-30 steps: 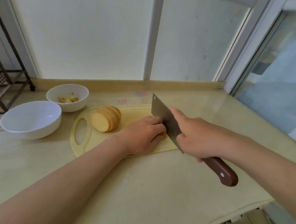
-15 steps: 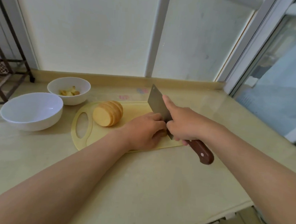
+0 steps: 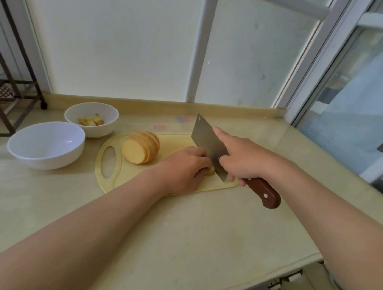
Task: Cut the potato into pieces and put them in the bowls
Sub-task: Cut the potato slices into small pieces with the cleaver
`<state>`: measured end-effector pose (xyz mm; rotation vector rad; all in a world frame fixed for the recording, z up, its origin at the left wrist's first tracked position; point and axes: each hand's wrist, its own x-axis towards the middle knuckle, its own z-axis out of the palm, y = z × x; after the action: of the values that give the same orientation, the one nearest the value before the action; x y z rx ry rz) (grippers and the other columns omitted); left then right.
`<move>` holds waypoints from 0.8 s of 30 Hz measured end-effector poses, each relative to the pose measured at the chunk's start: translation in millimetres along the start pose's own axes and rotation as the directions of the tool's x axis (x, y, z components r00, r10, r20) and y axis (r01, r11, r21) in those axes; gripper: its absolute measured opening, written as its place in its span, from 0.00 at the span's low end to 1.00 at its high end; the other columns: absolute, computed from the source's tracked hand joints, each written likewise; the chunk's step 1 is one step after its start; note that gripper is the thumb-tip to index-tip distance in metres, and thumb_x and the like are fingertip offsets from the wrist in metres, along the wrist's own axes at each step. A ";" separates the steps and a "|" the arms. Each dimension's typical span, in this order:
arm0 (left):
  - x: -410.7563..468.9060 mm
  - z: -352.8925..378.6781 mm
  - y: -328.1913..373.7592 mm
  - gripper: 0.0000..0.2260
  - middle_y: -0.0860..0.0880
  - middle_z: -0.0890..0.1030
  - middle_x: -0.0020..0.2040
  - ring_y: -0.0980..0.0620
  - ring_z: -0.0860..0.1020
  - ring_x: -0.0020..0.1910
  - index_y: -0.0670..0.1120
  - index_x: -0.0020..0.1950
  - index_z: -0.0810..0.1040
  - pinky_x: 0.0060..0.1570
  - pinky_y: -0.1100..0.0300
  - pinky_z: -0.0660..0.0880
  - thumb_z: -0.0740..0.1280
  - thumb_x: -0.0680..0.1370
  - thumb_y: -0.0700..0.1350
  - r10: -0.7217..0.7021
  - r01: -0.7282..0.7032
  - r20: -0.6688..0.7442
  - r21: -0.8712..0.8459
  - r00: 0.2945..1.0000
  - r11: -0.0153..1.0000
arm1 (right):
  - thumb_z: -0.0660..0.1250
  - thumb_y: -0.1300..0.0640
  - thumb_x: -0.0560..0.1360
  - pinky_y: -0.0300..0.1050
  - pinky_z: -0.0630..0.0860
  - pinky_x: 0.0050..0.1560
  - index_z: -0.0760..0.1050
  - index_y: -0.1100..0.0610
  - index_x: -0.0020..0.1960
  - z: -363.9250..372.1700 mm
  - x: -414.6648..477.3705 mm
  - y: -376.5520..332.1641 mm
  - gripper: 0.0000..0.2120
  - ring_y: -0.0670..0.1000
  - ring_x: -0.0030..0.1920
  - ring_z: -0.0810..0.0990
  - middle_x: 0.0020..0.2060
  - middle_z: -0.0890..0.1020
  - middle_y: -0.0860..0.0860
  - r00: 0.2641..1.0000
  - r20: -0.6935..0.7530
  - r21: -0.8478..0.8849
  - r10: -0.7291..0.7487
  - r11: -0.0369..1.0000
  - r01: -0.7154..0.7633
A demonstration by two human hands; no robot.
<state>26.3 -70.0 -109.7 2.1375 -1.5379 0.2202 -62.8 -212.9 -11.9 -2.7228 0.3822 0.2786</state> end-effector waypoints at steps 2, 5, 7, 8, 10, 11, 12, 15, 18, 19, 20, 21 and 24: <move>-0.4 -0.2 0.7 0.13 0.44 0.78 0.48 0.43 0.76 0.45 0.43 0.49 0.81 0.46 0.51 0.74 0.57 0.76 0.45 -0.002 0.002 0.010 0.011 1.000 1.000 | 0.56 0.61 0.79 0.42 0.79 0.30 0.38 0.34 0.82 -0.1 -4.0 0.2 0.43 0.49 0.25 0.81 0.40 0.85 0.54 1.000 0.000 -0.006 -0.001 1.000 0.001; -0.4 -0.7 1.9 0.17 0.44 0.78 0.48 0.43 0.75 0.44 0.43 0.49 0.81 0.46 0.51 0.74 0.54 0.75 0.48 -0.003 0.003 0.024 0.022 1.000 1.000 | 0.56 0.61 0.78 0.42 0.78 0.30 0.39 0.33 0.82 1.0 -9.5 0.9 0.43 0.49 0.24 0.81 0.41 0.85 0.54 1.000 -0.001 -0.018 0.000 1.000 0.000; 0.2 -0.9 2.3 0.19 0.44 0.78 0.49 0.43 0.75 0.45 0.43 0.49 0.81 0.47 0.51 0.74 0.53 0.75 0.49 -0.007 0.006 0.033 0.021 0.999 1.000 | 0.56 0.61 0.78 0.42 0.78 0.30 0.39 0.33 0.82 0.8 -11.8 2.6 0.44 0.49 0.24 0.82 0.41 0.85 0.53 1.000 -0.007 -0.015 0.005 1.000 -0.005; 0.2 -1.3 2.6 0.19 0.44 0.78 0.49 0.43 0.75 0.45 0.43 0.49 0.80 0.48 0.51 0.73 0.52 0.75 0.49 -0.008 0.007 0.037 0.023 0.999 1.000 | 0.56 0.61 0.78 0.42 0.78 0.30 0.39 0.33 0.82 0.3 -12.7 3.4 0.44 0.50 0.25 0.82 0.41 0.85 0.53 1.000 -0.010 -0.012 0.007 1.000 -0.007; 0.2 -2.2 3.1 0.17 0.44 0.78 0.49 0.43 0.75 0.46 0.43 0.49 0.80 0.48 0.51 0.73 0.54 0.75 0.48 -0.018 0.016 0.044 0.033 0.999 0.999 | 0.57 0.61 0.77 0.43 0.79 0.32 0.39 0.33 0.82 -0.7 -15.2 4.4 0.44 0.50 0.25 0.82 0.41 0.86 0.53 1.000 -0.014 -0.012 0.004 1.000 -0.005; 0.2 -2.7 3.2 0.15 0.44 0.78 0.50 0.42 0.75 0.46 0.43 0.50 0.80 0.48 0.51 0.73 0.55 0.76 0.47 -0.022 0.020 0.046 0.036 0.999 0.999 | 0.57 0.61 0.77 0.43 0.79 0.32 0.39 0.33 0.82 -1.2 -16.8 4.4 0.44 0.50 0.25 0.82 0.41 0.86 0.53 1.000 -0.016 -0.016 0.002 1.000 -0.002; 0.0 -2.9 3.3 0.14 0.44 0.78 0.50 0.42 0.75 0.46 0.43 0.50 0.80 0.48 0.50 0.74 0.57 0.75 0.45 -0.023 0.022 0.046 0.037 0.999 0.999 | 0.57 0.61 0.77 0.44 0.80 0.33 0.39 0.33 0.82 -1.4 -18.4 4.4 0.44 0.50 0.25 0.82 0.41 0.85 0.53 1.000 -0.017 -0.020 -0.001 1.000 0.000; -0.2 -3.8 3.5 0.12 0.44 0.78 0.47 0.42 0.75 0.45 0.43 0.50 0.80 0.47 0.49 0.74 0.59 0.75 0.44 -0.022 0.021 0.043 0.035 0.999 0.999 | 0.57 0.61 0.78 0.45 0.81 0.34 0.39 0.33 0.82 -1.5 -22.3 3.2 0.44 0.50 0.26 0.83 0.41 0.85 0.52 1.000 -0.017 -0.023 -0.002 1.000 0.001; -0.7 -3.8 3.7 0.16 0.44 0.77 0.46 0.42 0.75 0.44 0.42 0.50 0.81 0.46 0.49 0.75 0.55 0.75 0.47 -0.021 0.019 0.042 0.040 0.999 0.999 | 0.57 0.60 0.79 0.46 0.82 0.34 0.39 0.33 0.82 -0.5 -24.6 1.9 0.43 0.49 0.25 0.83 0.43 0.84 0.53 1.000 -0.014 -0.030 -0.001 1.000 0.001; -0.6 -3.6 3.8 0.18 0.44 0.77 0.46 0.42 0.75 0.44 0.43 0.50 0.81 0.46 0.49 0.74 0.53 0.75 0.48 -0.021 0.020 0.043 0.038 0.999 0.999 | 0.57 0.60 0.79 0.46 0.83 0.34 0.38 0.33 0.82 0.0 -25.3 1.6 0.43 0.49 0.25 0.83 0.43 0.84 0.53 1.000 -0.015 -0.035 -0.002 0.999 0.001; -0.6 -3.8 4.2 0.20 0.44 0.78 0.47 0.42 0.75 0.44 0.43 0.50 0.81 0.46 0.49 0.74 0.52 0.75 0.50 -0.020 0.019 0.045 0.037 0.999 0.999 | 0.57 0.60 0.79 0.46 0.83 0.34 0.38 0.33 0.82 0.6 -26.0 1.4 0.43 0.49 0.25 0.83 0.43 0.84 0.53 1.000 -0.016 -0.040 -0.002 0.999 0.002; -0.3 -3.6 4.4 0.20 0.44 0.78 0.47 0.42 0.75 0.44 0.43 0.50 0.81 0.46 0.49 0.74 0.52 0.75 0.50 -0.020 0.018 0.047 0.039 0.999 0.999 | 0.57 0.60 0.79 0.47 0.84 0.35 0.38 0.33 0.82 1.2 -27.0 1.1 0.43 0.49 0.25 0.83 0.43 0.84 0.53 1.000 -0.017 -0.047 -0.004 0.999 0.003; 0.5 -3.3 4.3 0.21 0.44 0.78 0.47 0.43 0.75 0.44 0.43 0.50 0.81 0.46 0.49 0.74 0.51 0.75 0.50 -0.024 0.022 0.051 0.045 0.998 0.999 | 0.56 0.61 0.79 0.51 0.86 0.38 0.38 0.33 0.82 1.9 -31.9 0.2 0.43 0.50 0.26 0.83 0.44 0.83 0.53 1.000 -0.009 -0.067 -0.006 0.998 0.005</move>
<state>23.0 -69.9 -105.4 2.2099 -1.5501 0.1944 -93.2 -205.2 -6.0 -2.7909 0.3745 0.2826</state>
